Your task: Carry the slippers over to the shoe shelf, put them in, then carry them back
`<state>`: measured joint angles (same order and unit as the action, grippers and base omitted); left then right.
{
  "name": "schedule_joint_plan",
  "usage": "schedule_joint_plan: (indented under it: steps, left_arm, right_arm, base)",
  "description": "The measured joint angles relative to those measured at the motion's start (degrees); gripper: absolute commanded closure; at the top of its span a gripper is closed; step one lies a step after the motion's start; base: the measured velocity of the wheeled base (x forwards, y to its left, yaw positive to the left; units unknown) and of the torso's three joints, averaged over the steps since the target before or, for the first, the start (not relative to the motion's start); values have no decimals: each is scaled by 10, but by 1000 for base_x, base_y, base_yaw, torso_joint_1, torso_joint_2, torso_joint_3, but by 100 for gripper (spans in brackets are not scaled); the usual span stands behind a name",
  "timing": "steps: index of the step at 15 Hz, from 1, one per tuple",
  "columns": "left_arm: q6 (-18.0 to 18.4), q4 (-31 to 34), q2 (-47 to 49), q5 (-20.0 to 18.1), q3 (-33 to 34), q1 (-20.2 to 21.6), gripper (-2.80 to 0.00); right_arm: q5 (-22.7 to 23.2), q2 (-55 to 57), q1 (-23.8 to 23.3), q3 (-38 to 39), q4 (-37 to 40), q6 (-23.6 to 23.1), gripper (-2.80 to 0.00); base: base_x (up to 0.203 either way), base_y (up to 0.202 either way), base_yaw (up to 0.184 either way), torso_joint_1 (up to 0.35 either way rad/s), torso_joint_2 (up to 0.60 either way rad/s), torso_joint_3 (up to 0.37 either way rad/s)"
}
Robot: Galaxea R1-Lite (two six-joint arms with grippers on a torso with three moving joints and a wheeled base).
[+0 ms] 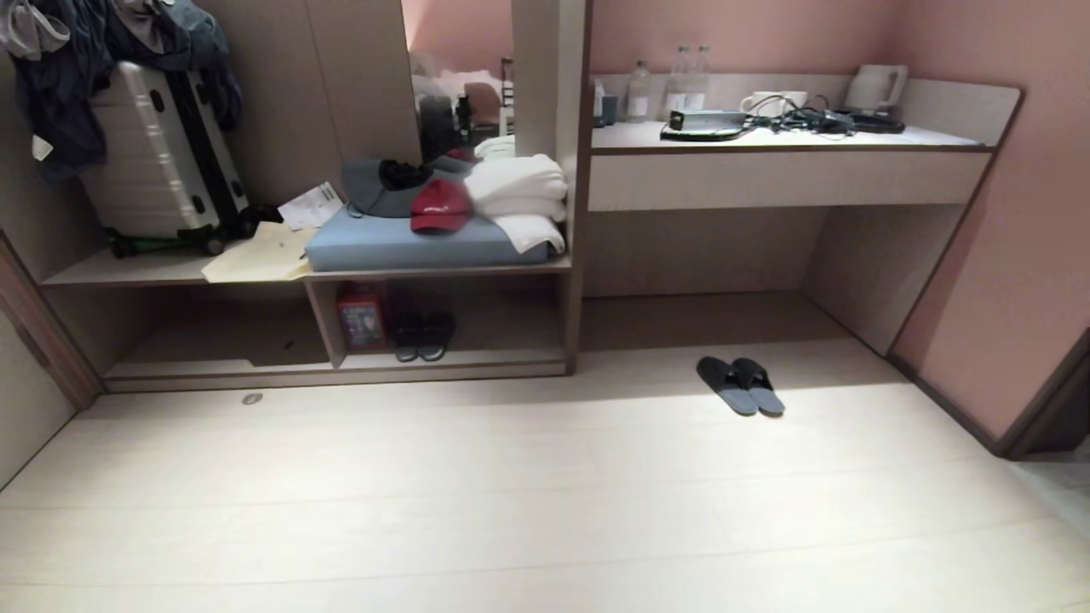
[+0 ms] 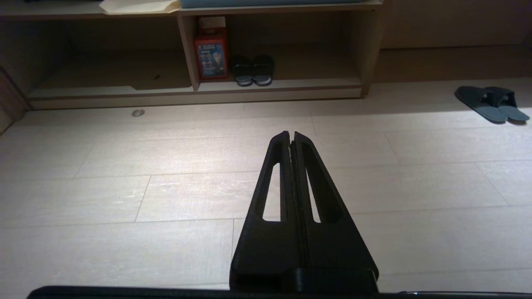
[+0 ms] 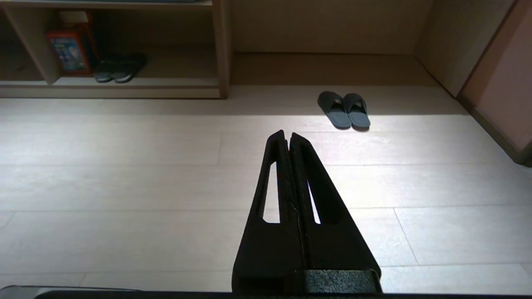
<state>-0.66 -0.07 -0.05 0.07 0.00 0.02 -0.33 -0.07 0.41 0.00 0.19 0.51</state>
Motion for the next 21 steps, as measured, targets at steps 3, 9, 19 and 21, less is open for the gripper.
schedule_joint_plan:
  steps: [3, 9, 19, 21]
  left_arm:
    - [0, 0, 0, 0, 0, 0, 0]
    - [0, 0, 0, 0, 0, 0, 0]
    - [0, 0, 0, 0, 0, 0, 0]
    - [0, 0, 0, 0, 0, 0, 0]
  right_arm:
    - [0, 0, 0, 0, 0, 0, 0]
    - [0, 0, 0, 0, 0, 0, 0]
    - [0, 0, 0, 0, 0, 0, 0]
    - [0, 0, 0, 0, -1, 0, 0]
  base:
    - [-194, 0, 3, 2, 0, 1]
    - [-195, 0, 2, 1, 2, 1]
    - [-195, 0, 2, 2, 2, 1]
    - [-193, 0, 1, 3, 0, 2]
